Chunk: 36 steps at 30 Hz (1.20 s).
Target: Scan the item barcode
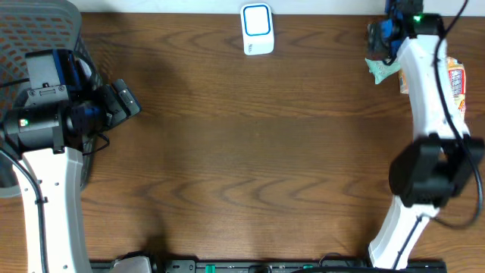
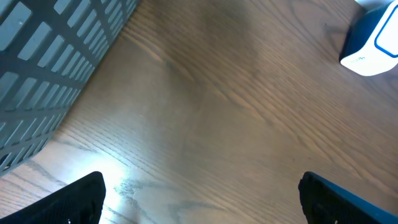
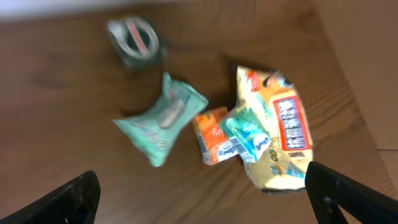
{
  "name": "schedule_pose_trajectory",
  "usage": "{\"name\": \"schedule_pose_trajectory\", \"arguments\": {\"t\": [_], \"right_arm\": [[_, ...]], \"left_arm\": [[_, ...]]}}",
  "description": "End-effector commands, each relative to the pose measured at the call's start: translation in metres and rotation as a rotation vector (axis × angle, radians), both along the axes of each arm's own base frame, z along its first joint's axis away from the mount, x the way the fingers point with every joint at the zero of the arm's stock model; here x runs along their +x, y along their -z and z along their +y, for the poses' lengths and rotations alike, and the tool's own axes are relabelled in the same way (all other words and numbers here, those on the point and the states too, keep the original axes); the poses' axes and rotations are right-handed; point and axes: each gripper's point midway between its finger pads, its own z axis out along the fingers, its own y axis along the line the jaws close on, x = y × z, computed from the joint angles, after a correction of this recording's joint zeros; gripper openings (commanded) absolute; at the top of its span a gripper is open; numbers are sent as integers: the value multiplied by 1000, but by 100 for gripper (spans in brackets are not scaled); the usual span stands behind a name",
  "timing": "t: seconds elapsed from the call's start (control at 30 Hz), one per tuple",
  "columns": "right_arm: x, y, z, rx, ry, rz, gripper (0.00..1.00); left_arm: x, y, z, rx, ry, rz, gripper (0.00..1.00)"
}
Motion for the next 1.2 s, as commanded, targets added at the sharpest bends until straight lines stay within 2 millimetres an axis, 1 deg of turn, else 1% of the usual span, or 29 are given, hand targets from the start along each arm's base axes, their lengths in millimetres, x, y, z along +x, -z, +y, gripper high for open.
{"name": "schedule_pose_trajectory", "arguments": {"t": [0.0, 0.07, 0.1, 0.13, 0.23, 0.33, 0.37, 0.4, 0.53, 0.63, 0.73, 0.8, 0.87, 1.07, 1.17], "right_arm": [[-25, -80, 37, 92, -58, -170, 99], [-46, -95, 61, 131, -132, -158, 99], [-53, -98, 68, 142, -154, -148, 99], [-65, -100, 78, 157, -184, -121, 99], [-97, -96, 104, 225, -267, -32, 99], [-122, -92, 134, 300, -408, 56, 99], [-133, -91, 147, 334, -474, 91, 99], [-142, -90, 154, 356, -515, 118, 99], [-171, -92, 169, 410, -623, 182, 99], [-188, -101, 175, 430, -689, 179, 99], [-206, -106, 172, 428, -691, 169, 99], [-219, -105, 169, 430, -692, 166, 99], [-236, -100, 166, 431, -694, 162, 99], [-269, -79, 159, 423, -704, 113, 99], [-286, -67, 156, 441, -679, 109, 99]], "left_arm": [[2, -7, 1, -2, -3, -17, 98], [2, -7, 1, -2, -3, -17, 98], [2, -7, 1, -2, -2, -17, 98], [2, -7, 1, -2, -2, -17, 97], [2, -7, 1, -2, -3, -17, 98], [2, -7, 1, -2, -3, -17, 97], [2, -7, 1, -2, -3, -17, 98], [2, -7, 1, -2, -3, -17, 98], [2, -7, 1, -2, -2, -17, 98], [2, -7, 1, -2, -2, -17, 98], [2, -7, 1, -2, -3, -17, 98], [2, -7, 1, -2, -3, -17, 98], [2, -7, 1, -2, -3, -17, 98], [2, -7, 1, -2, -2, -17, 97], [2, -7, 1, -2, -2, -17, 98]]}}
